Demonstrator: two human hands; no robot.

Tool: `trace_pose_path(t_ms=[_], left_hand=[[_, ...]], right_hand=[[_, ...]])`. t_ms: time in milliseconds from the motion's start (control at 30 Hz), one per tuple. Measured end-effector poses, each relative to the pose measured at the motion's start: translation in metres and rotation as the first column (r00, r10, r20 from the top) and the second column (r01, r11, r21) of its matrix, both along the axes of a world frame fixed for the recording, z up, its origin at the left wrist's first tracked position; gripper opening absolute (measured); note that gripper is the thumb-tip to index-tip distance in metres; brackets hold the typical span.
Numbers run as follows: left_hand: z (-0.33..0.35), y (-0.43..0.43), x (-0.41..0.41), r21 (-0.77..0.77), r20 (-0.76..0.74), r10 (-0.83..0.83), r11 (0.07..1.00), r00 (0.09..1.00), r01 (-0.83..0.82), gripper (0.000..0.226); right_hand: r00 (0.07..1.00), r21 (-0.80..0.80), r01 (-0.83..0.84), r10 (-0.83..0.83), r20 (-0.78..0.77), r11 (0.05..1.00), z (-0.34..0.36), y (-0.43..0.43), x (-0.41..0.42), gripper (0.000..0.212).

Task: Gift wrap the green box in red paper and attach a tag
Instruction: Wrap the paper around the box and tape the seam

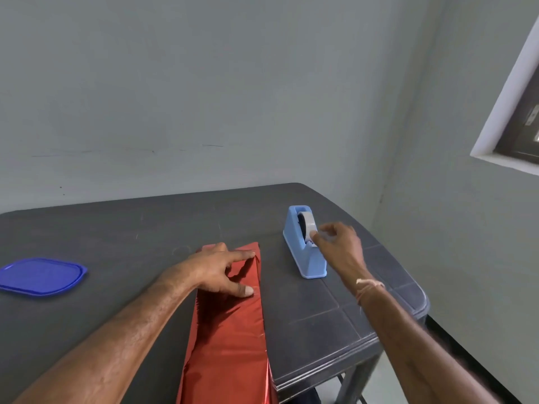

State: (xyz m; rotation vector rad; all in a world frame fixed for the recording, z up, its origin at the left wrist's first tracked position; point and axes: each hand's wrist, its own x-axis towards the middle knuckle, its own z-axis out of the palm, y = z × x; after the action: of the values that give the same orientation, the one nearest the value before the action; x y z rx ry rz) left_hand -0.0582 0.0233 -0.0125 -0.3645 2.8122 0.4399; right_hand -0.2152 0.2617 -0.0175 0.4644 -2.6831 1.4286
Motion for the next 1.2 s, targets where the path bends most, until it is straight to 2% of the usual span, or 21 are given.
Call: trace_pose_path(t_ms=[67,167,333,467,833,1067,1200], left_hand=[[0.004,0.000,-0.004,0.005,0.057,-0.009,1.000,0.998,0.008,0.111],[0.007,0.001,-0.007,0.009,0.057,-0.015,1.000,0.998,0.015,0.098],[0.008,0.001,-0.007,-0.002,0.049,-0.026,1.000,0.998,0.026,0.098],[0.010,0.004,-0.007,-0.027,0.060,-0.024,0.999,0.998,0.026,0.099],[0.006,0.001,-0.006,0.028,0.072,-0.001,1.000,0.997,-0.001,0.122],[0.006,0.005,0.000,0.064,0.055,0.011,0.998,0.998,-0.014,0.135],[0.006,0.005,-0.001,0.060,0.052,0.022,0.998,0.998,-0.025,0.132]], right_hand=[[0.988,-0.003,-0.003,0.003,0.156,1.000,0.000,0.002,-0.015,0.039],[0.930,-0.029,-0.066,0.072,0.360,0.997,-0.002,-0.002,-0.027,0.037],[0.887,-0.093,-0.042,0.080,0.455,0.995,0.000,-0.008,-0.041,0.033],[0.836,-0.129,-0.003,0.074,0.544,0.992,0.005,-0.008,-0.042,0.043],[0.780,-0.214,0.060,0.088,0.620,0.975,0.016,-0.008,-0.032,0.047],[0.759,-0.320,0.111,0.127,0.638,0.941,0.014,-0.005,-0.025,0.028],[0.766,-0.344,0.126,0.129,0.630,0.931,0.009,-0.004,-0.020,0.016]])
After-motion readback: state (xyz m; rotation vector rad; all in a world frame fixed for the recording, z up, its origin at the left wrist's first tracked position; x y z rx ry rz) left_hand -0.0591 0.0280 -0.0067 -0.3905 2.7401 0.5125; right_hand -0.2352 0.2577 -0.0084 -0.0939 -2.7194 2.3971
